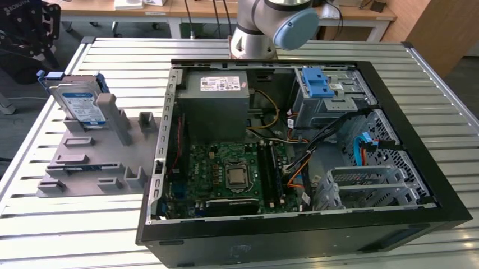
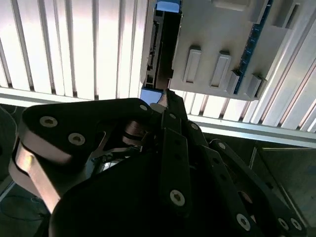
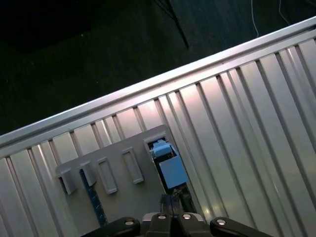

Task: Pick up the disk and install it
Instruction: 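Pick up the disk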

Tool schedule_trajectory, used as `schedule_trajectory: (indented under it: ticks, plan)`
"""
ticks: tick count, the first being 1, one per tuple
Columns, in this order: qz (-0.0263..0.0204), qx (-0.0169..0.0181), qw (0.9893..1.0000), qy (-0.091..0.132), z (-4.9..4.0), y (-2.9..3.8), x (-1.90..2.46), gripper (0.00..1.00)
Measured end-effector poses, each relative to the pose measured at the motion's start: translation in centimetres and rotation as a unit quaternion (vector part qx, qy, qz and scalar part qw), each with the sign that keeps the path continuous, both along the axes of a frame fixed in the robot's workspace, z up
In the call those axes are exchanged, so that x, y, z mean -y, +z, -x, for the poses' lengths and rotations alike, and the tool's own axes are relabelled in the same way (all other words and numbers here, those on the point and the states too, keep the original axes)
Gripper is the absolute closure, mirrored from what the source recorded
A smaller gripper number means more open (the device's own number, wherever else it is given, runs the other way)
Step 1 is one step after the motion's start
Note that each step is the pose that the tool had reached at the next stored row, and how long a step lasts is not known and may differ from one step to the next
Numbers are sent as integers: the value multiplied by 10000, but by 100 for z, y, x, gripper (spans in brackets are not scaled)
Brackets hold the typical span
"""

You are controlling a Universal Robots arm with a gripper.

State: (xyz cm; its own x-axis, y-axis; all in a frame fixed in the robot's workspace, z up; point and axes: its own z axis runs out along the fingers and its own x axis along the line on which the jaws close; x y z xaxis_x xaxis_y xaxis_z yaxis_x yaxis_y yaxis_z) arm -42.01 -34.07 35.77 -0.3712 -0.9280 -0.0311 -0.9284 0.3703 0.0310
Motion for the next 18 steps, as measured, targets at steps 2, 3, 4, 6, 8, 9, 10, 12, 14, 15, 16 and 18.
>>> schedule_trajectory:
  ticks: [2,3,4,6,8,9,10,12,14,15,16,18]
  plan:
    - [-3,7,9999,131,0,-1,0,89]
    - [-5,11,9998,197,0,-2,0,89]
    - [-6,14,9996,267,0,-2,0,89]
    - [-10,21,9992,400,0,-4,0,89]
    - [-12,26,9986,534,0,-6,0,89]
    - [-13,28,9982,599,0,-7,0,89]
    - [-13,30,9978,668,0,-7,0,89]
    - [-15,35,9969,786,0,-9,0,89]
    - [-17,39,9960,890,0,-9,0,89]
    - [-18,41,9956,937,0,-10,0,89]
    - [-20,44,9952,976,0,-11,0,89]
    - [-23,47,9946,1032,0,-11,0,89]
